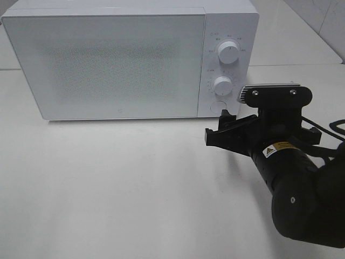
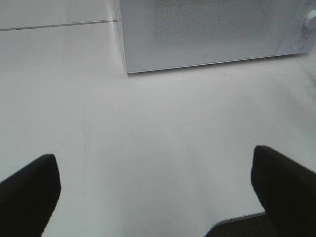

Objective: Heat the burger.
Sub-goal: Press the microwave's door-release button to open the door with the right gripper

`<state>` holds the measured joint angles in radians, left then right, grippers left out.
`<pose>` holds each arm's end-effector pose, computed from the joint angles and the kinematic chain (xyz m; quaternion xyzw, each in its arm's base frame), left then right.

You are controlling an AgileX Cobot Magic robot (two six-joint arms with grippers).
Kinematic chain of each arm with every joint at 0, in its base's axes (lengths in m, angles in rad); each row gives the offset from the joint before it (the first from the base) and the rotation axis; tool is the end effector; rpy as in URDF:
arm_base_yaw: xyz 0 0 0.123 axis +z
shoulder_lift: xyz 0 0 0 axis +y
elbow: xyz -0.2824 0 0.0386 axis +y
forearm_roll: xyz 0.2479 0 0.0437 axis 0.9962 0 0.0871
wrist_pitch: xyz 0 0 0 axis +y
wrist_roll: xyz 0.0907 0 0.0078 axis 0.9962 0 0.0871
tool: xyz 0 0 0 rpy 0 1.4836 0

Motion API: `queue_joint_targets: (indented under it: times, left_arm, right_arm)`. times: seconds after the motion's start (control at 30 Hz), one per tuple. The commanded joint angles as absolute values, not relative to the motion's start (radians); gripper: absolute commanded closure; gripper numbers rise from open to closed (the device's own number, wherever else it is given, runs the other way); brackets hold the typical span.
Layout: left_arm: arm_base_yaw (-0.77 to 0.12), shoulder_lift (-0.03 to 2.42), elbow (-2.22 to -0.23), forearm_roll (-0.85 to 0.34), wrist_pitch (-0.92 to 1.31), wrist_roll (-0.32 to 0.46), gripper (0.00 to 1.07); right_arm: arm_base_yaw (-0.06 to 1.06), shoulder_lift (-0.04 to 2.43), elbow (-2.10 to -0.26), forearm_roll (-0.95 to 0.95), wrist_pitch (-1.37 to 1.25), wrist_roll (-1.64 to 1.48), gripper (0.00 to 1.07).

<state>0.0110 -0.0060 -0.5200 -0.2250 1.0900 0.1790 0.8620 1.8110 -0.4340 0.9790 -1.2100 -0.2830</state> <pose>-0.0103 -0.0181 0.2819 0.0786 0.8451 -0.0625 0.5251 0.2163 0.1437 0.1354 0.0020 0.7728 -0.0310 0.6339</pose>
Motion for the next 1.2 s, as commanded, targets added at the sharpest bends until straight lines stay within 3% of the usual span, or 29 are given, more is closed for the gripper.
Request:
queue_joint_targets:
  times: [0.03, 0.47, 0.67, 0.9, 1.07, 1.2]
  left_arm:
    - [0.006, -0.030, -0.517, -0.229, 1.075, 0.177, 0.09]
    - [0.006, -0.030, -0.517, -0.229, 1.075, 0.177, 0.09]
    - [0.006, -0.030, -0.517, -0.229, 1.075, 0.177, 0.09]
    - [0.006, -0.030, -0.517, -0.229, 1.075, 0.177, 0.09]
    - [0.006, -0.030, -0.517, -0.229, 1.075, 0.177, 0.09]
    - [0.006, -0.030, -0.517, -0.229, 1.075, 0.177, 0.09]
  right_arm:
    - [0.864, 1.810, -0.443, 0.978, -1.384, -0.299, 0.31]
    - [0.864, 1.810, -0.443, 0.978, -1.356, -0.255, 0.31]
    - [0.864, 1.810, -0.443, 0.978, -1.313, 0.024, 0.34]
    - [0.864, 1.810, -0.443, 0.978, -1.207, 0.622, 0.47]
    - [0.864, 1.810, -0.443, 0.978, -1.201, 0.824, 0.56]
    - [0.864, 1.810, -0.443, 0.979, -1.202, 1.054, 0.69]
